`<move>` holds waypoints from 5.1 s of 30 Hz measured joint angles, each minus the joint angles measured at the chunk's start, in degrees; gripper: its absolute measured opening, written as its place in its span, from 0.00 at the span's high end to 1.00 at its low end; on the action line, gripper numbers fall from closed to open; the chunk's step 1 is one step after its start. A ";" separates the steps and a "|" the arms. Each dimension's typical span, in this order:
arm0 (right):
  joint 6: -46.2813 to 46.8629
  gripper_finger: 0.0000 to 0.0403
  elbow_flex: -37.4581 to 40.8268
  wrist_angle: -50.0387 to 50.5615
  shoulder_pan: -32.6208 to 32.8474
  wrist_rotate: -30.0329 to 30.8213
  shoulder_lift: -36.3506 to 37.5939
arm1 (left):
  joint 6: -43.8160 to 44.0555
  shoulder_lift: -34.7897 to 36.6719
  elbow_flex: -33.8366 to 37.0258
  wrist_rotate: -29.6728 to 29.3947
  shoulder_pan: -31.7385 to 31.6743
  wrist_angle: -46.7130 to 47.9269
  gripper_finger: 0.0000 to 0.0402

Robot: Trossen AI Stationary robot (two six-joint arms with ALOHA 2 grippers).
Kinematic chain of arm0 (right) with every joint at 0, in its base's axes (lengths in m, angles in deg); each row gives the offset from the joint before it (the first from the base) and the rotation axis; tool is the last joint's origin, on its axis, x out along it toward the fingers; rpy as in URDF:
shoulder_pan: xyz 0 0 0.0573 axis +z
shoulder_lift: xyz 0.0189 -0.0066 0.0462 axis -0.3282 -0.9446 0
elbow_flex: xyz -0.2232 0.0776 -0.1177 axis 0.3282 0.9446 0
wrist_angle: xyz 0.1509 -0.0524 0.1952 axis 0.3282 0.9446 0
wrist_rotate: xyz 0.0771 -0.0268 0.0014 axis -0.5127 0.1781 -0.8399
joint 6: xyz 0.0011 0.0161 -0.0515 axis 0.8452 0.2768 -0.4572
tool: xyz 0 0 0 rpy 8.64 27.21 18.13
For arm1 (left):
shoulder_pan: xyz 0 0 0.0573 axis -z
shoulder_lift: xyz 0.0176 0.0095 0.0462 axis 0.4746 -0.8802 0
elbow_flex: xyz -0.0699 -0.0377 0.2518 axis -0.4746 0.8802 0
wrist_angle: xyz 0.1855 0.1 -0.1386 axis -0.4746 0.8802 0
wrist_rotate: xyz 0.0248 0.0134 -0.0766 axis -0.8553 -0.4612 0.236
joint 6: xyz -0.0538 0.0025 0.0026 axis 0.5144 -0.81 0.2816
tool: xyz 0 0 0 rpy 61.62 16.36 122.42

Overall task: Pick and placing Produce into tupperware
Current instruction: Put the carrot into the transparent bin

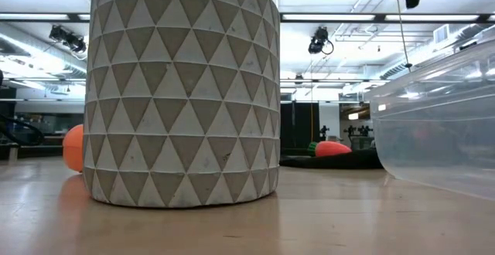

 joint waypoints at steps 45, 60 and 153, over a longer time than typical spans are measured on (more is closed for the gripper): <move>-19.33 0.53 -25.73 44.52 -6.08 -27.79 -55.71 | 25.55 -12.48 -0.42 -23.03 12.92 13.88 0.96; -6.13 0.20 -25.68 47.78 -1.40 -18.25 -64.01 | 25.11 -12.48 -0.42 -22.97 12.89 13.82 0.95; 1.22 0.54 -25.66 49.59 17.12 -43.89 -41.98 | 24.37 -12.46 -0.39 -21.81 12.89 12.56 0.94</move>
